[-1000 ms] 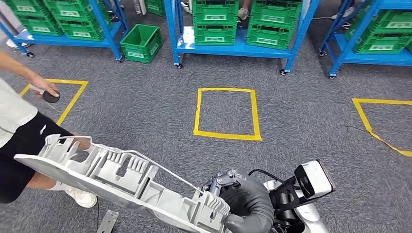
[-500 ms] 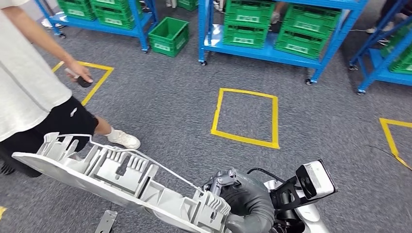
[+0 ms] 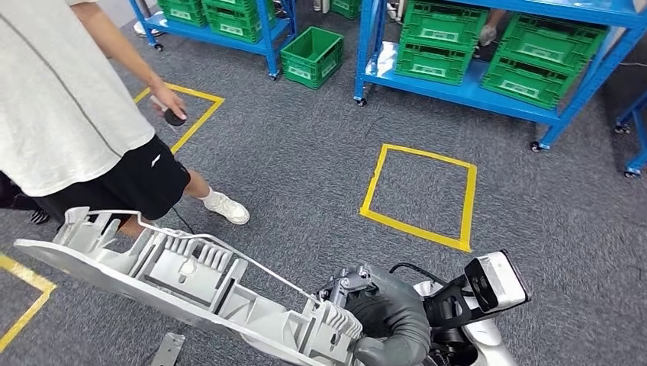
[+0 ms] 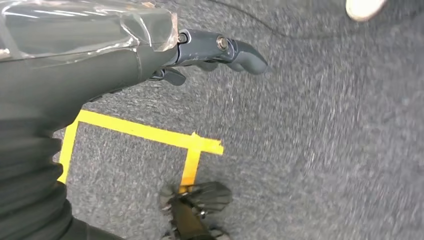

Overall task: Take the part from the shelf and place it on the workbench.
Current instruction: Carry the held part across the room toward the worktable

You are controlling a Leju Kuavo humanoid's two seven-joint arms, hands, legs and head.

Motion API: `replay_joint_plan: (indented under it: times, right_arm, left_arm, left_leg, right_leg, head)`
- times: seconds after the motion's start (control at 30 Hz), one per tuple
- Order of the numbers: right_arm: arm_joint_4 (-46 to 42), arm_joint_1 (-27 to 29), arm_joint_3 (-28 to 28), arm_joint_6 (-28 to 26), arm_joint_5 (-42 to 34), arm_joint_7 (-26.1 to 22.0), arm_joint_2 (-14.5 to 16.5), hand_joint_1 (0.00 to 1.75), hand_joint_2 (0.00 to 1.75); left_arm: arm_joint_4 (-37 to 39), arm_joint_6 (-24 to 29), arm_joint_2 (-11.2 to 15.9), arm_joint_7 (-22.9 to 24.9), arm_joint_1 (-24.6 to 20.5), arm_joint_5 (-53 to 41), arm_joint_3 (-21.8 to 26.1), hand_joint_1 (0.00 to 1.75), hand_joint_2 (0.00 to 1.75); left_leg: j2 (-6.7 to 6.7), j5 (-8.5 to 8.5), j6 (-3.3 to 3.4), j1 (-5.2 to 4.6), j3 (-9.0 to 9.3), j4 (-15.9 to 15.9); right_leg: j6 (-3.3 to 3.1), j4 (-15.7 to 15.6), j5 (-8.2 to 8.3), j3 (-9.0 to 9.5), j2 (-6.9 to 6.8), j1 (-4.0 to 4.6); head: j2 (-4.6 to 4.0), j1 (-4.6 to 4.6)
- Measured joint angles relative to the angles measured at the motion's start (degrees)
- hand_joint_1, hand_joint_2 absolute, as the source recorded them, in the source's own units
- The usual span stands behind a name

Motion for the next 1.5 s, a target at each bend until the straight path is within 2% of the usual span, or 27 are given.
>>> replay_joint_plan:
  times: [0.07,0.1,0.17,0.23,0.3,0.37,0.43,0.5,0.57,0.6,0.63,0.7,0.73,0.8,0.87,0.93,1.0,1.07,1.1,1.13,1.17,1.23,1.27,1.3,1.37,1.43,1.5]
  right_arm:
    - [0.0,0.0,0.0,0.0,0.0,0.0,0.0,1.75,1.75]
    - [0.0,0.0,0.0,0.1,0.0,0.0,0.0,1.75,1.75]
    - [0.0,-0.1,0.1,0.1,-0.1,0.0,0.1,1.75,1.75]
    - [0.0,-0.3,0.1,0.2,-0.1,0.0,0.2,1.75,1.75]
    - [0.0,-0.4,0.2,0.2,-0.2,0.0,0.3,1.75,1.75]
    - [0.0,-0.6,0.1,0.3,-0.2,-0.1,0.4,1.75,1.75]
    - [0.0,-0.7,0.1,0.4,-0.3,-0.2,0.4,1.75,1.75]
    - [0.0,-0.6,0.0,0.6,-0.3,-0.3,0.3,1.75,1.75]
    - [0.0,-0.4,0.0,0.6,-0.4,-0.3,0.2,1.75,1.75]
    - [0.0,-0.3,0.0,0.6,-0.3,-0.3,0.1,1.75,1.75]
    - [0.0,-0.3,-0.1,0.7,-0.3,-0.3,0.1,1.75,1.75]
    - [0.0,-0.3,-0.1,0.7,-0.1,-0.3,0.1,1.75,1.75]
    - [0.0,-0.3,-0.1,0.7,0.0,-0.3,0.1,1.75,1.75]
    - [0.0,-0.2,-0.2,0.7,0.2,-0.5,0.2,1.75,1.75]
    - [0.0,-0.2,-0.3,0.7,0.4,-0.7,0.3,1.75,1.75]
    - [-0.1,-0.2,-0.4,0.8,0.7,-0.9,0.4,1.75,1.75]
    - [-0.1,-0.1,-0.5,0.8,0.9,-1.0,0.6,1.75,1.75]
    - [-0.2,0.1,-0.7,0.7,1.0,-1.1,0.6,1.75,1.75]
    - [-0.2,0.2,-0.8,0.7,1.2,-1.1,0.6,1.75,1.75]
    - [-0.2,0.3,-0.8,0.7,1.3,-1.1,0.6,1.75,1.75]
    - [-0.2,0.3,-0.9,0.7,1.4,-1.1,0.6,1.75,1.75]
    - [-0.3,0.3,-1.0,0.7,1.5,-1.1,0.7,1.75,1.75]
    - [-0.3,0.3,-1.1,0.7,1.6,-1.1,0.8,1.75,1.75]
    - [-0.4,0.3,-1.1,0.7,1.6,-1.1,0.8,1.75,1.75]
    - [-0.5,0.4,-1.2,0.7,1.7,-1.2,0.8,1.75,1.75]
    - [-0.6,0.4,-1.3,0.6,1.8,-1.2,0.8,1.75,1.75]
    - [-0.7,0.5,-1.4,0.6,1.9,-1.3,0.7,1.75,1.75]
  left_arm:
    - [0.0,0.0,0.0,0.0,-0.1,-0.2,0.0,0.00,1.75]
    - [0.0,0.0,0.0,0.1,-0.1,-0.3,0.0,0.00,1.75]
    - [0.0,0.1,0.0,0.1,-0.1,-0.5,0.0,0.00,1.75]
    - [0.0,0.1,0.1,0.2,-0.3,-0.6,0.0,0.00,1.75]
    - [0.0,0.2,0.2,0.2,-0.5,-0.8,0.0,0.00,1.75]
    - [0.0,0.2,0.2,0.3,-0.5,-1.0,0.0,0.00,1.75]
    - [0.0,0.2,0.2,0.5,-0.5,-1.3,0.0,0.00,1.75]
    - [0.0,0.1,0.1,0.6,-0.7,-1.5,0.0,0.00,1.75]
    - [0.0,0.0,0.0,0.7,-0.7,-1.7,0.0,0.00,1.75]
    - [0.1,-0.1,0.0,0.7,-0.7,-1.7,0.0,0.00,1.75]
    - [0.1,-0.2,0.0,0.7,-0.7,-1.8,0.0,0.00,1.75]
    - [0.2,-0.4,-0.2,0.7,-0.6,-2.0,0.1,0.00,1.75]
    - [0.3,-0.6,-0.2,0.7,-0.6,-2.1,0.2,0.00,1.75]
    - [0.4,-0.8,-0.2,0.7,-0.5,-2.2,0.3,0.00,1.75]
    - [0.5,-1.0,-0.2,0.6,-0.2,-2.3,0.4,0.00,1.75]
    - [0.7,-1.0,-0.2,0.6,0.0,-2.4,0.4,0.00,1.75]
    - [0.8,-1.0,-0.2,0.5,-0.1,-2.5,0.5,0.00,1.75]
    - [0.9,-1.0,-0.2,0.5,-0.3,-2.5,0.6,0.00,1.75]
    - [0.9,-1.0,-0.2,0.5,-0.3,-2.5,0.6,0.00,1.75]
    - [0.9,-1.0,-0.2,0.5,-0.3,-2.5,0.6,0.00,1.75]
    - [0.9,-1.0,-0.2,0.5,-0.3,-2.5,0.7,0.00,1.75]
    - [1.0,-1.0,-0.1,0.4,-0.4,-2.5,0.8,0.00,1.75]
    - [1.0,-1.0,-0.1,0.4,-0.5,-2.6,0.9,0.00,1.75]
    - [1.0,-1.0,0.0,0.4,-0.6,-2.6,0.9,0.00,1.75]
    - [1.0,-1.0,0.1,0.3,-0.6,-2.6,0.9,0.00,1.75]
    - [1.0,-1.0,0.1,0.3,-0.5,-2.6,1.0,0.00,1.75]
    - [1.0,-1.0,0.0,0.3,-0.6,-2.6,1.0,0.00,1.75]
  left_leg:
    - [0.78,-2.12,-0.33,0.25,-3.09,6.2]
    - [0.92,-1.66,-0.35,0.31,-3.20,6.5]
    - [1.80,1.60,0.03,0.27,0.08,0.4]
    - [3.88,4.10,0.79,-0.20,4.13,-7.2]
    - [4.57,4.51,1.38,-0.68,5.28,-9.7]
    - [3.34,4.89,1.89,-0.62,5.30,-10.1]
    - [2.15,5.54,2.57,-0.32,5.65,-11.0]
    - [0.86,5.92,2.96,-0.19,5.72,-11.3]
    - [-0.63,5.96,3.02,-0.21,5.60,-11.2]
    - [-1.41,5.96,3.00,-0.21,5.60,-11.2]
    - [-2.21,5.95,2.96,-0.19,5.61,-11.1]
    - [-3.82,5.81,2.63,-0.14,5.54,-10.7]
    - [-4.52,5.66,2.31,-0.19,5.38,-10.4]
    - [-5.54,5.55,1.53,-0.23,4.92,-10.0]
    - [-6.08,5.62,0.89,0.01,4.60,-10.0]
    - [-3.96,4.55,0.36,0.10,3.76,-8.2]
    - [-0.55,1.25,-0.12,0.12,0.78,-1.9]
    - [0.71,-1.77,-0.38,0.29,-2.93,5.5]
    - [0.84,-1.96,-0.37,0.32,-3.71,7.1]
    - [0.98,-1.08,-0.25,0.32,-3.27,6.2]
    - [1.32,0.57,0.01,0.29,-1.64,3.2]
    - [3.46,3.63,0.88,-0.11,2.82,-4.9]
    - [4.30,4.36,1.30,-0.38,4.24,-7.6]
    - [4.76,4.55,1.62,-0.67,4.85,-8.9]
    - [3.74,4.73,2.07,-0.93,4.83,-9.3]
    - [2.56,5.41,2.56,-0.65,5.37,-10.4]
    - [1.32,5.98,2.95,-0.31,5.75,-11.1]
  right_leg:
    - [-0.21,0.0,-0.10,0.01,-1.44,0.23]
    - [-0.25,0.0,-0.14,0.02,-2.12,0.30]
    - [-0.25,0.0,-0.24,0.12,-3.32,0.44]
    - [-0.04,0.0,-0.40,0.22,-4.31,0.81]
    - [0.37,0.0,-0.56,0.29,-5.26,1.08]
    - [0.92,0.0,-0.72,0.34,-5.89,1.05]
    - [1.14,2.0,-1.92,-0.56,-3.90,0.90]
    - [0.78,8.8,-4.87,-3.75,-1.04,0.76]
    - [0.80,15.8,-7.18,-7.25,-0.17,0.70]
    - [1.20,16.6,-7.11,-7.76,-0.08,0.59]
    - [1.79,15.2,-6.16,-7.16,0.03,0.40]
    - [2.93,7.4,-2.97,-3.55,1.37,-0.23]
    - [3.02,4.0,-1.70,-1.91,2.22,-0.40]
    - [2.32,1.0,-0.69,-0.47,3.25,-0.30]
    - [1.36,0.9,-0.43,-0.37,2.37,-0.10]
    - [0.56,0.7,-0.27,-0.19,1.45,-0.23]
    - [-0.10,0.6,-0.36,-0.09,0.27,-0.05]
    - [-0.43,0.6,-0.52,-0.08,-1.07,0.29]
    - [-0.51,0.7,-0.58,-0.06,-1.72,0.42]
    - [-0.57,0.7,-0.64,-0.01,-2.32,0.52]
    - [-0.61,0.7,-0.72,0.06,-2.89,0.63]
    - [-0.49,0.7,-0.93,0.26,-3.90,1.05]
    - [-0.30,0.7,-1.05,0.33,-4.36,1.23]
    - [-0.07,0.6,-1.13,0.39,-4.82,1.34]
    - [0.51,0.4,-1.22,0.61,-5.80,1.37]
    - [0.94,1.2,-1.81,0.37,-4.63,1.24]
    - [0.79,6.4,-4.14,-2.18,-1.67,0.96]
  head:
    - [0.00,0.01]
    - [0.00,0.00]
    - [0.00,0.00]
    - [0.00,0.04]
    - [0.00,0.10]
    - [0.00,0.11]
    - [0.00,0.25]
    - [0.00,0.42]
    - [0.00,0.45]
    - [0.00,0.45]
    - [0.00,0.45]
    - [0.00,0.45]
    - [0.00,0.45]
    - [0.00,0.44]
    - [0.00,0.43]
    - [0.00,0.27]
    - [0.00,0.08]
    - [0.00,0.04]
    - [0.00,0.03]
    - [0.00,0.03]
    - [0.00,0.03]
    - [0.00,0.08]
    - [0.00,0.10]
    - [0.00,0.13]
    - [0.00,0.14]
    - [0.00,0.21]
    - [0.00,0.35]
